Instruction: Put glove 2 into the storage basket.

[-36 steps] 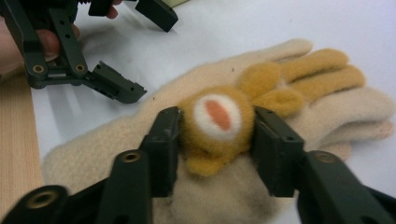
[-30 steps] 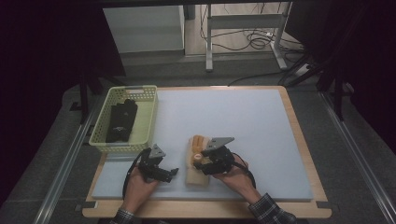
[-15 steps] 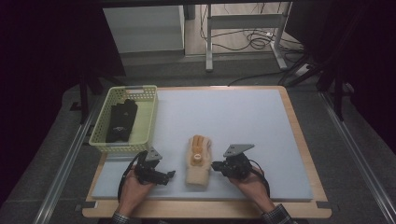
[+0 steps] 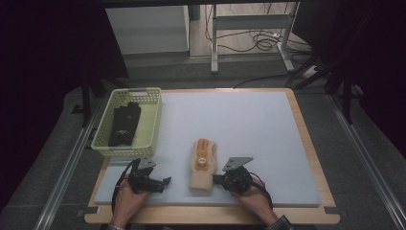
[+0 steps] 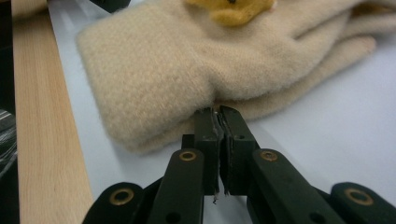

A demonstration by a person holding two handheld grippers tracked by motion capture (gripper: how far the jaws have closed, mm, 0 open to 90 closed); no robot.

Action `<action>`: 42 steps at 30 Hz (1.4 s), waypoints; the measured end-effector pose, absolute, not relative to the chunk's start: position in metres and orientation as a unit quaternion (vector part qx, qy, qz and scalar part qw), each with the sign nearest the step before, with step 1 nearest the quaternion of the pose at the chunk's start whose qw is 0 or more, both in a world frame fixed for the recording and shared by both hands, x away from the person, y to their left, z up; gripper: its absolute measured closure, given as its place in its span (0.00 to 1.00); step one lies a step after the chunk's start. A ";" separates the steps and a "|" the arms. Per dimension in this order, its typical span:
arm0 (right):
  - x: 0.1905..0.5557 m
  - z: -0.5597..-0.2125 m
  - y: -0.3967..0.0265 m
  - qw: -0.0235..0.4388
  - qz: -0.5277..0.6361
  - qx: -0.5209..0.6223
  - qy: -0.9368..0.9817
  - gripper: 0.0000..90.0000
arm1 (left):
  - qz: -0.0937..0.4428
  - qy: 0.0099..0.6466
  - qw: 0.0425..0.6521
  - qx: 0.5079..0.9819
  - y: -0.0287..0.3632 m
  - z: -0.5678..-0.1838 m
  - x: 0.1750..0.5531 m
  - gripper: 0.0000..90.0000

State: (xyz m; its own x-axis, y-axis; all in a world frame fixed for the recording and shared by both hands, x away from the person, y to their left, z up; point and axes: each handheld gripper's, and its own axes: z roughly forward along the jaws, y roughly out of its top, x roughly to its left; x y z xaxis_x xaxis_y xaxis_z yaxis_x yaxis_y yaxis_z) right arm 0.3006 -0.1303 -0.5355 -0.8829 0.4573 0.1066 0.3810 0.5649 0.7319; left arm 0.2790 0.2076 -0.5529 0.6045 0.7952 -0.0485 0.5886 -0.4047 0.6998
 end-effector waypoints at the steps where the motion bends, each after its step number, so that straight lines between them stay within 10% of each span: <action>1: 0.301 -0.536 -0.125 0.048 0.402 0.236 0.883 0.94 | 0.148 0.419 0.349 0.825 0.208 -0.553 0.279 0.04; 25: 0.321 -0.539 -0.066 0.081 0.398 0.225 0.885 0.93 | 0.147 0.414 0.349 0.828 0.215 -0.554 0.275 0.03; 42: 0.327 -0.522 -0.140 0.128 0.389 0.276 0.869 0.61 | 0.144 0.418 0.347 0.827 0.214 -0.554 0.276 0.03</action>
